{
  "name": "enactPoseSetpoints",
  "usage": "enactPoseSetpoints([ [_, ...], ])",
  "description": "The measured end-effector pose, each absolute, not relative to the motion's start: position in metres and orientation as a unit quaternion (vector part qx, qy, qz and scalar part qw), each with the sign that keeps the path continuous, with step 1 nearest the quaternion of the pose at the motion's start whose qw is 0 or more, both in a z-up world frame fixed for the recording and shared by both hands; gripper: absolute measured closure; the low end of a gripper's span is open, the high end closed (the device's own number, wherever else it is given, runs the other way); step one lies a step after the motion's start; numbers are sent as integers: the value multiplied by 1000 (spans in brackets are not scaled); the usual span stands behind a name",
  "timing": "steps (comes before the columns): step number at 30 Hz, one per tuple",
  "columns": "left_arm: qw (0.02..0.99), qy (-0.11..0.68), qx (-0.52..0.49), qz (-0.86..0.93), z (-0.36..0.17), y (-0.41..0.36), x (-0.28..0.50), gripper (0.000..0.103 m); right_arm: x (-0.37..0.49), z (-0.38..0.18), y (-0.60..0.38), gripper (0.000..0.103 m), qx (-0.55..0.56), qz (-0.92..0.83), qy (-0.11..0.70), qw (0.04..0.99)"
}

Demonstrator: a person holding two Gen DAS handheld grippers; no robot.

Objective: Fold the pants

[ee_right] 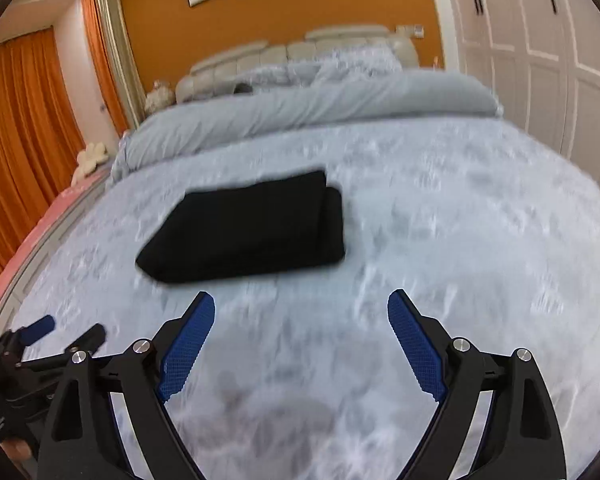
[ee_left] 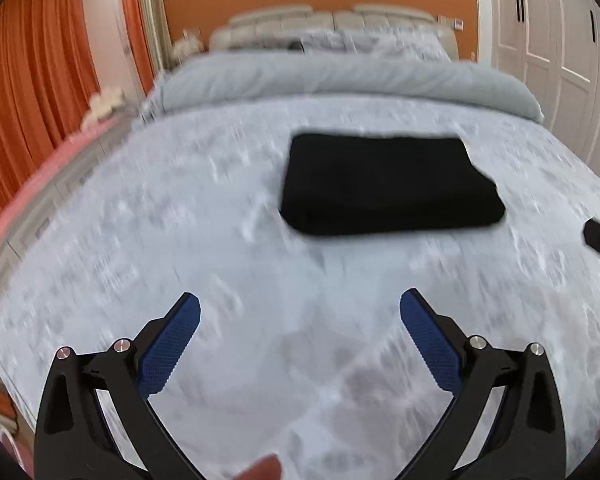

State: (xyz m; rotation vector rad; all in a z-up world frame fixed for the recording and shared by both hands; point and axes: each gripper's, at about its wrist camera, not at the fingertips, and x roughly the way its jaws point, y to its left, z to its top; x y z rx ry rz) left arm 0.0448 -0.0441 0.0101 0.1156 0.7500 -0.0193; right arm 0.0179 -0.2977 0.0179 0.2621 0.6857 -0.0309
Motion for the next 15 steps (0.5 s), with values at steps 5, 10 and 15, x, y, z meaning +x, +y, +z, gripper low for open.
enactPoseSetpoints([
  [5,928,365,76,19,-5,-45,39,5,2,3,-278,16,102,-10,353,930],
  [10,931,355,77,26,-8,-41,41,5,-2,0,-266,16,75,-13,350,934],
  [15,933,352,71,23,-7,-38,40,5,0,-1,-267,16,80,-16,350,933],
])
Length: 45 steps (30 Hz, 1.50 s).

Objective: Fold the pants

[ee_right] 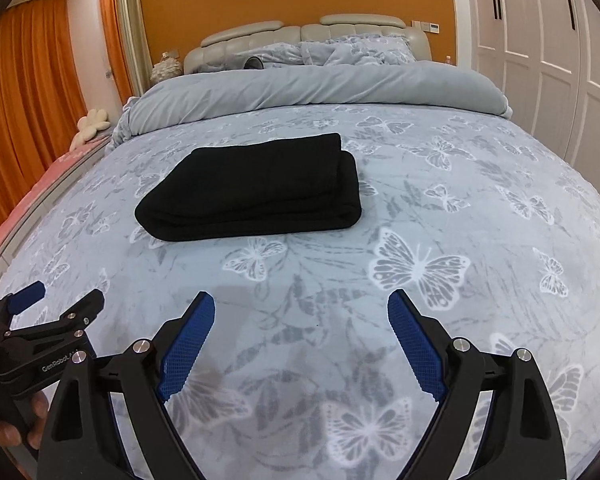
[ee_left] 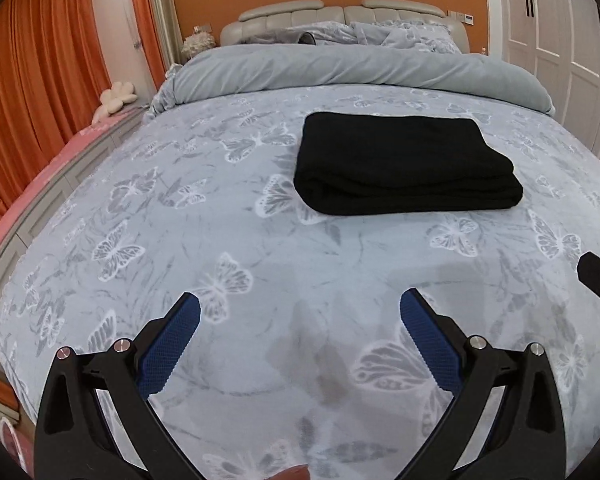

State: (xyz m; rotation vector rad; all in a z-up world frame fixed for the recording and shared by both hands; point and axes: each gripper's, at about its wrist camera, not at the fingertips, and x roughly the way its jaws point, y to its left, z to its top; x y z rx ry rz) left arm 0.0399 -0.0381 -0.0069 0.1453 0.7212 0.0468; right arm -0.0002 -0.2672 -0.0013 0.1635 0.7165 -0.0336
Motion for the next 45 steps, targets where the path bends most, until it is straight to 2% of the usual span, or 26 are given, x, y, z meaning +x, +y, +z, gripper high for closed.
enactPoseSetpoints([
  [45,935,348,72,2,-10,-48,34,5,-3,-2,-267,16,78,-25,349,933],
])
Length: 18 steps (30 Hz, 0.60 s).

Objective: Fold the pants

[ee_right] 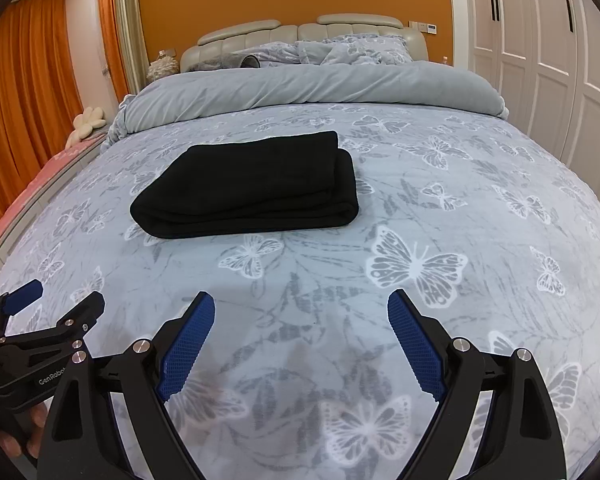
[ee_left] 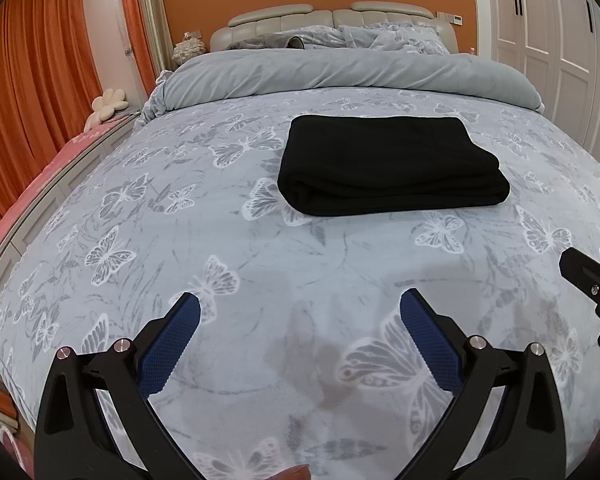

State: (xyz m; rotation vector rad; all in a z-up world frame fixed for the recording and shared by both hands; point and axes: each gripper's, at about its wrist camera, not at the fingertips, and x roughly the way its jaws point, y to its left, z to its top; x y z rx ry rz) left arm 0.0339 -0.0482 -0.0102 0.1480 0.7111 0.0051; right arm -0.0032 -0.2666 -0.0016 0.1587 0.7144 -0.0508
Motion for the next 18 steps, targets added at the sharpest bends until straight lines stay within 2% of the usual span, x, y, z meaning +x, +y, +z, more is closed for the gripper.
enactPoseSetpoints([
  [18,935,347,74,3,-11,-49,34,5,-3,-2,-267,16,77,-23,350,933],
])
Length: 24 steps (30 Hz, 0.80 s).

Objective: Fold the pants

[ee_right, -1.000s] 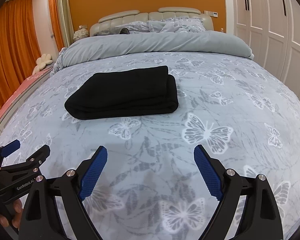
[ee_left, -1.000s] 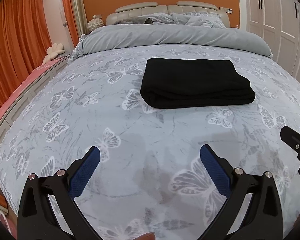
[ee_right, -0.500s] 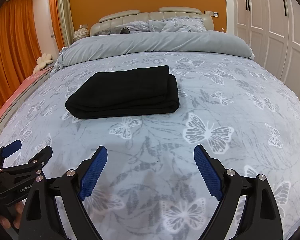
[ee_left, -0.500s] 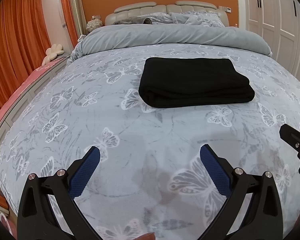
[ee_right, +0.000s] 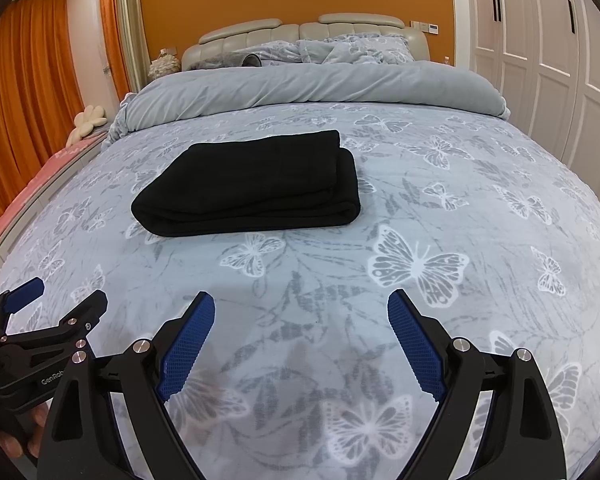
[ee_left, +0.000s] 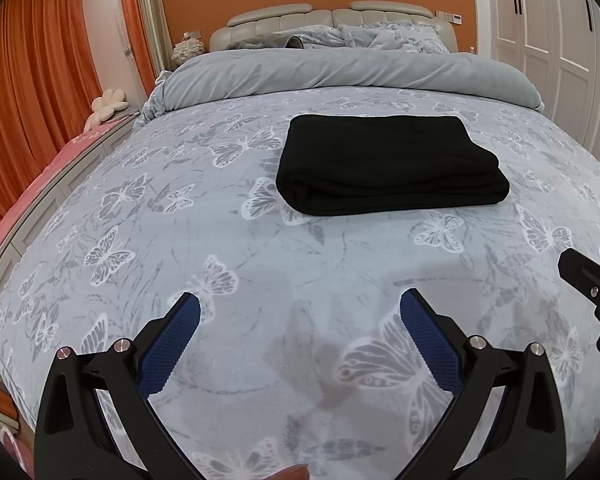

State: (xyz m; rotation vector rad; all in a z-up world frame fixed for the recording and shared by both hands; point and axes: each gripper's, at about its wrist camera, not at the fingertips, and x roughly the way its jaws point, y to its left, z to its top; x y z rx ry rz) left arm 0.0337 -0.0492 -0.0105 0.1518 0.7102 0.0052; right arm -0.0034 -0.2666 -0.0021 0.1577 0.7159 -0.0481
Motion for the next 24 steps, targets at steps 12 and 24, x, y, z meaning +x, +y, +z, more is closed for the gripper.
enactPoseSetpoints([
  [12,932,357,60,-3,-14,-48,38,5,-3,-2,-267,16,77,-24,350,933],
  [24,940,339,41,15,-19,-45,37,5,-4,-2,-266,16,77,-25,350,933],
])
